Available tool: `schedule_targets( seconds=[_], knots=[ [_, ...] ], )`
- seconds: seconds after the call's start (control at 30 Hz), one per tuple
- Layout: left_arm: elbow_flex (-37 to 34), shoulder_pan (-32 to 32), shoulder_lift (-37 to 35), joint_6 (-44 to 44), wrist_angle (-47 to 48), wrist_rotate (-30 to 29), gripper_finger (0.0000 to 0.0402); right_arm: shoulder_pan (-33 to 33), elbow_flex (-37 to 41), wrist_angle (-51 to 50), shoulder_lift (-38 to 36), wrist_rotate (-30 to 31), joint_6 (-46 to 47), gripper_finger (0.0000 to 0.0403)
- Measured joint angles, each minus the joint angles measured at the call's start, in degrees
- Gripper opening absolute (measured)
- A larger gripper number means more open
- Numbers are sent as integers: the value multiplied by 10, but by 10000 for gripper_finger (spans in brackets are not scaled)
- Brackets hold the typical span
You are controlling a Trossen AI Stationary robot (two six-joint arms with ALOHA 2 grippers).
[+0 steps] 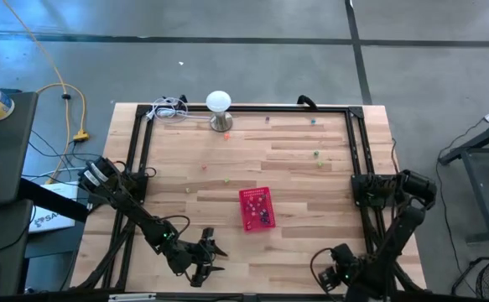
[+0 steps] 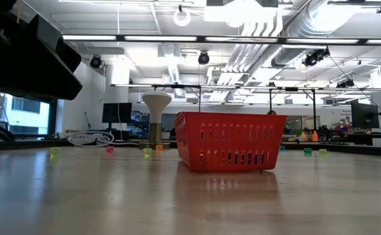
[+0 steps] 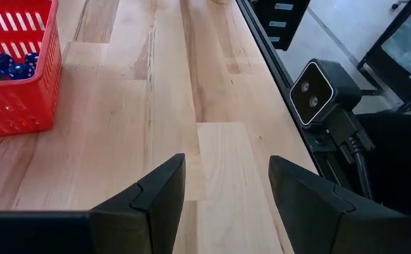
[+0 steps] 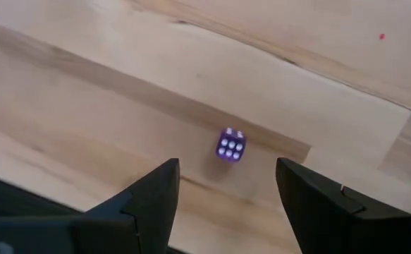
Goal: Pick & Place Dice
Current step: Put the purple die into the red basket
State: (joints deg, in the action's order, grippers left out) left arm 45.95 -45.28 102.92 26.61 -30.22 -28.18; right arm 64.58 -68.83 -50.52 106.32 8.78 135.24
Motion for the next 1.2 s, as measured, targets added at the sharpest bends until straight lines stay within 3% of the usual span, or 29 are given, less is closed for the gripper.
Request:
schedule_targets(
  seconds=[0.3,0.87,1.2],
  knots=[
    [0,0,0,0,0,0,196,-11,9,5,0,-23,0,222],
    [0,0,0,0,0,2,196,-21,10,4,0,-32,-1,144],
    [0,0,0,0,0,2,196,-21,10,9,0,-28,-1,141]
  ],
)
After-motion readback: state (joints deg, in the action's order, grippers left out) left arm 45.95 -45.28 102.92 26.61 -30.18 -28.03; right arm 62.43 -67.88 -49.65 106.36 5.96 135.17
